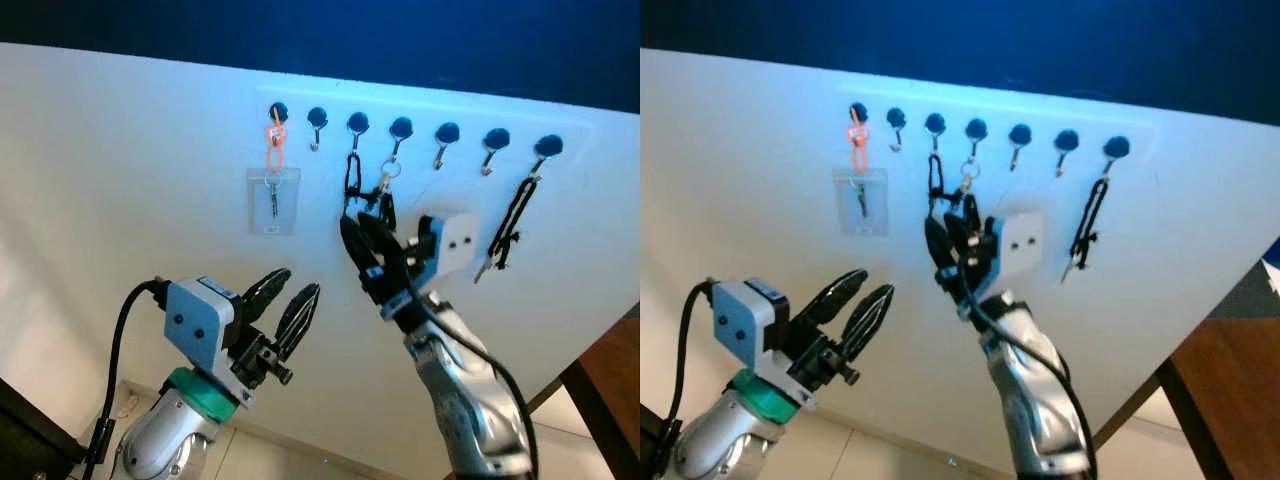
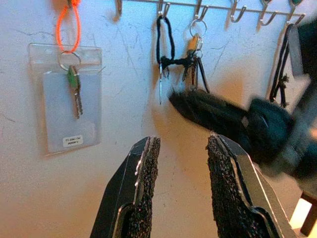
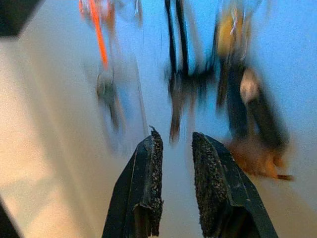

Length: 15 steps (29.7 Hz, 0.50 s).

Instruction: Hang keys on a hook

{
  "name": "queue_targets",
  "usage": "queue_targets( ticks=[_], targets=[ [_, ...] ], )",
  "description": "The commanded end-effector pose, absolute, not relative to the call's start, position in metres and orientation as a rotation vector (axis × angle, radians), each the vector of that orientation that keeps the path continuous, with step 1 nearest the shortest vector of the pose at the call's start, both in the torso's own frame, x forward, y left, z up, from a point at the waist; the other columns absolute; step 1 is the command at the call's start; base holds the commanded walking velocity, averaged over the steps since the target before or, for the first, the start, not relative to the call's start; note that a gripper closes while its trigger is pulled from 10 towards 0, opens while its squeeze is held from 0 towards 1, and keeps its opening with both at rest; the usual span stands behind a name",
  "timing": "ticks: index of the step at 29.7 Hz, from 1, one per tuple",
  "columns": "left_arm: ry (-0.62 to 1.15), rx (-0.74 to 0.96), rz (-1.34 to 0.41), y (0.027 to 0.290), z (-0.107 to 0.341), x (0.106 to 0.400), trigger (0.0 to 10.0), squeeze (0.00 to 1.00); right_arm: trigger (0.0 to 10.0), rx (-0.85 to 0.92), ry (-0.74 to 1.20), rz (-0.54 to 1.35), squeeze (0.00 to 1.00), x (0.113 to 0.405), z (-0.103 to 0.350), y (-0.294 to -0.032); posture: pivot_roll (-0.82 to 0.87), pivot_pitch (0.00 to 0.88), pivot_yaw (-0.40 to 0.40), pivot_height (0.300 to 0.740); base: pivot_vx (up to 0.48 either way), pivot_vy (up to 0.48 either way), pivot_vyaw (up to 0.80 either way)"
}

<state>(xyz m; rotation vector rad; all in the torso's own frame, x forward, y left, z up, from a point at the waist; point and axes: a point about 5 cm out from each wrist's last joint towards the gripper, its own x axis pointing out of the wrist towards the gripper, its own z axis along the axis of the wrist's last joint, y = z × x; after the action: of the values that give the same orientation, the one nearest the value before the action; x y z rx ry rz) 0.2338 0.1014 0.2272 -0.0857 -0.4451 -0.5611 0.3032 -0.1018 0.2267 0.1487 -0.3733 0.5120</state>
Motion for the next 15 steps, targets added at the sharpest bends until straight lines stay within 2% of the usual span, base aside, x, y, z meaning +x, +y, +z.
queue_targets(
  ticks=[1,5,10,12,15],
  targets=[
    [-0.429,-0.098,-0.564,0.103,0.224,0.231,10.0,0.0,10.0,0.14,-0.342,0.527,0.0,0.299,0.219,-0.101,-0.18,0.108,0.086,0.74,0.0,0.0,0.0],
    [-0.419,-0.104,-0.572,0.103,0.223,0.229,10.0,0.0,10.0,0.118,-0.249,0.54,0.0,0.285,0.192,-0.104,-0.18,0.113,0.089,0.74,0.0,0.0,0.0],
    [-0.413,-0.105,-0.568,0.103,0.221,0.229,10.0,0.0,10.0,0.112,-0.214,0.54,0.0,0.282,0.183,-0.106,-0.18,0.113,0.089,0.74,0.0,0.0,0.0],
    [-0.351,-0.092,-0.509,0.108,0.209,0.232,10.0,0.0,10.0,0.049,-0.091,0.525,0.0,0.281,0.158,-0.108,-0.18,0.114,0.093,0.74,0.0,0.0,0.0],
    [-0.287,-0.04,-0.427,0.115,0.196,0.238,10.0,0.0,10.0,-0.002,-0.046,0.496,0.0,0.281,0.147,-0.11,-0.18,0.115,0.093,0.74,0.0,0.0,0.0]
  ],
)
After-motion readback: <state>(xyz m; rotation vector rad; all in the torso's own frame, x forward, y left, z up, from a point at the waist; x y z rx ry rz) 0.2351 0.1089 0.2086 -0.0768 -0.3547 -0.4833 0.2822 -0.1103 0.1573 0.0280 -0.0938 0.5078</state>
